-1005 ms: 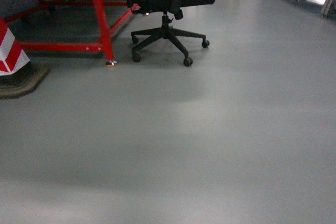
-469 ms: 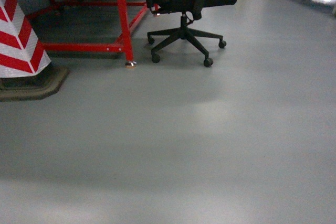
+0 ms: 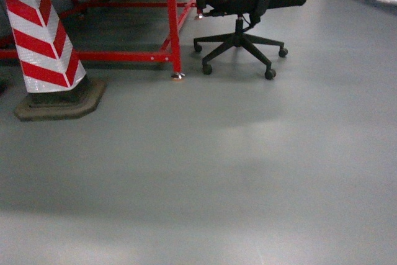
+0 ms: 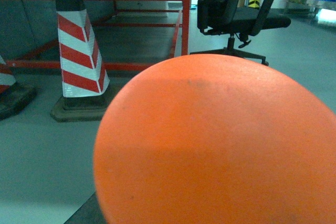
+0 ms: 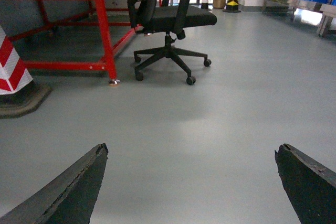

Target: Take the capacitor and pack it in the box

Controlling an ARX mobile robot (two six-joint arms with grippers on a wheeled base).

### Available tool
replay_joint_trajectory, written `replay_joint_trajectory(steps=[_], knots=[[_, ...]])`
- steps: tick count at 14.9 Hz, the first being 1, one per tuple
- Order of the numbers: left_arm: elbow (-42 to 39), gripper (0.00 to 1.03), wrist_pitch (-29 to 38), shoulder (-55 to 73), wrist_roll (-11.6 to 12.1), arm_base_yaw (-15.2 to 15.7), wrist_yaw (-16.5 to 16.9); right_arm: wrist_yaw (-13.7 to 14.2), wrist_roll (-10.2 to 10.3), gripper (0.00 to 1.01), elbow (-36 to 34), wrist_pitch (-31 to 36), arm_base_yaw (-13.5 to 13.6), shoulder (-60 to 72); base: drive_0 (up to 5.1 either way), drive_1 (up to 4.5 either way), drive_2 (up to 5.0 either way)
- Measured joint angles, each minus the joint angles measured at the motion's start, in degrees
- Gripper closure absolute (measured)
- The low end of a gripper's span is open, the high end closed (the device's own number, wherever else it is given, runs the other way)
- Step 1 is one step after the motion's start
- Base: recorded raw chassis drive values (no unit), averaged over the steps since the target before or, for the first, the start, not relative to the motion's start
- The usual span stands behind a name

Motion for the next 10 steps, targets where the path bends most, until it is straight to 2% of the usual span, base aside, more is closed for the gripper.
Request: replay_joint_trajectory(steps=[10], knots=[[0.0, 0.59, 0.04, 0.0, 0.0, 0.0, 0.0, 0.02, 0.0, 0.03, 0.0, 0.0, 0.0, 0.0, -5.1, 2.39, 2.4]])
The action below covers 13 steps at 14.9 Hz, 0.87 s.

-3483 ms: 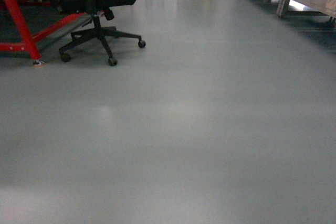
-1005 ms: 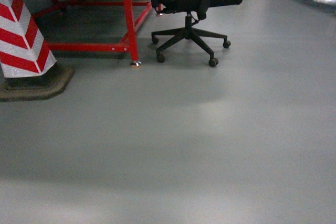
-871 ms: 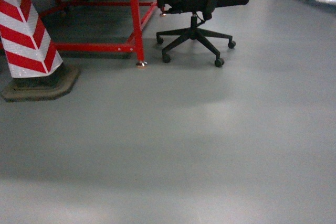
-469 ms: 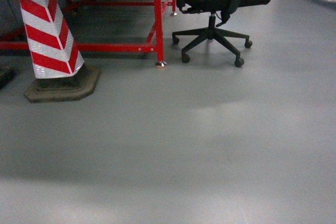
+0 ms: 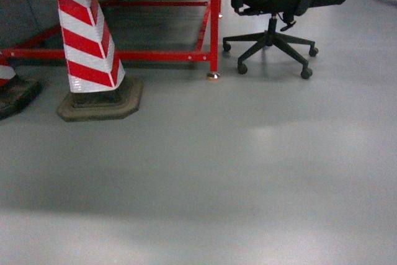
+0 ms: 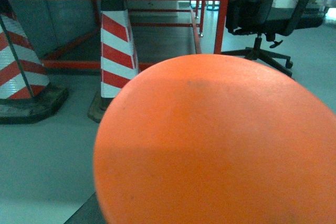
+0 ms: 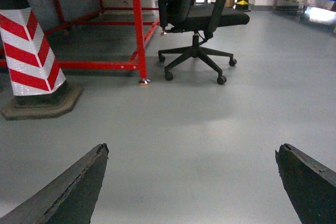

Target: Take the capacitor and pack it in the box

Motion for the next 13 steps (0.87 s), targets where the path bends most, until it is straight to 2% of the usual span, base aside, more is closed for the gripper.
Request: replay_joint_trajectory(steps=[13], knots=[[0.0, 0.59, -0.13, 0.0, 0.0, 0.0, -0.04, -0.02, 0.0, 0.03, 0.0, 0.0, 0.0, 0.0, -5.0, 2.45, 2.5]])
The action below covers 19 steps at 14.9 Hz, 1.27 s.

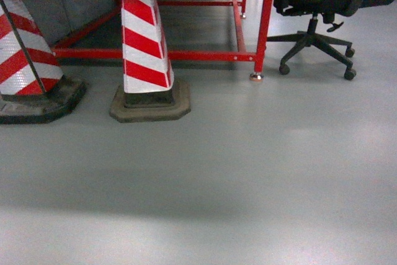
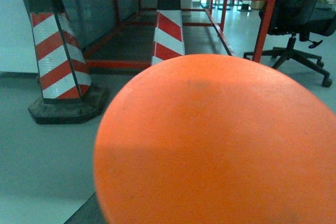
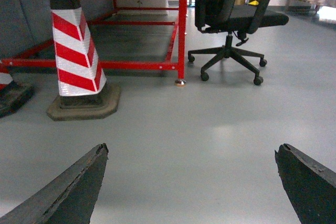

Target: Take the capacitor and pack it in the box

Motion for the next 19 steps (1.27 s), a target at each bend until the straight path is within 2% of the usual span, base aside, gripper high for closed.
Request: replay_joint_trajectory(steps=[11, 17, 19], knots=[[0.0, 0.59, 0.09, 0.0, 0.02, 0.0, -0.02, -0.02, 0.0, 0.03, 0.0, 0.0, 0.0, 0.0, -4.8, 2.39, 2.4], [0.0, 0.59, 0.04, 0.0, 0.0, 0.0, -0.11, -0.15, 0.0, 0.03, 0.0, 0.15, 0.0, 0.0, 0.0, 0.0, 0.0], [0.0, 0.59, 0.07, 0.0, 0.02, 0.0, -0.11, -0.13, 0.0, 0.03, 0.0, 0.13, 0.0, 0.0, 0.1, 4.06, -3.9]])
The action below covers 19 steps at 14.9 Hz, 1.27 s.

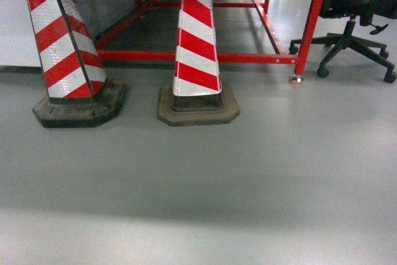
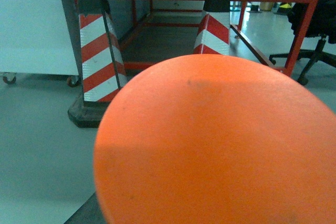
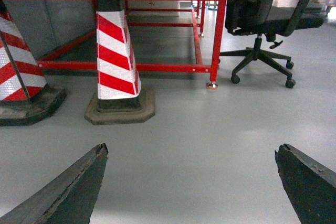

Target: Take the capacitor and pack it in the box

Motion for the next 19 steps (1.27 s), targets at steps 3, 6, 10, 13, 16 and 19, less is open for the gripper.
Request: replay_joint_trajectory(steps=[3, 6, 10, 13, 16, 19], knots=[[0.0, 0.59, 0.0, 0.0, -0.02, 0.0, 0.0, 0.02, 0.0, 0.03, 0.0, 0.0, 0.0, 0.0, 0.0, 3.97, -3.9], [0.0, 0.59, -0.09, 0.0, 0.0, 0.0, 0.02, 0.02, 0.0, 0.03, 0.0, -0.07, 0.0, 0.0, 0.0, 3.93, -4.0], [0.0, 0.59, -0.02, 0.0, 0.0, 0.0, 0.02, 0.11, 0.0, 0.03, 0.0, 0.07, 0.0, 0.0, 0.0, 3.91, -4.0], [0.0, 0.59, -0.04, 0.0, 0.0, 0.0, 0.15, 0.11, 0.0, 0.03, 0.0, -0.17, 0.0, 0.0, -0.1, 3.82, -4.1], [0.0, 0.59, -0.02, 0.0, -0.02, 0.0, 0.02, 0.09, 0.0, 0.03, 0.0, -0.04, 0.0, 0.0, -0.1, 3.81, -4.1], [0.0, 0.59, -0.11, 0.0, 0.0, 0.0, 0.11, 0.13, 0.0, 0.03, 0.0, -0.15, 0.0, 0.02, -0.1, 3.83, -4.0]])
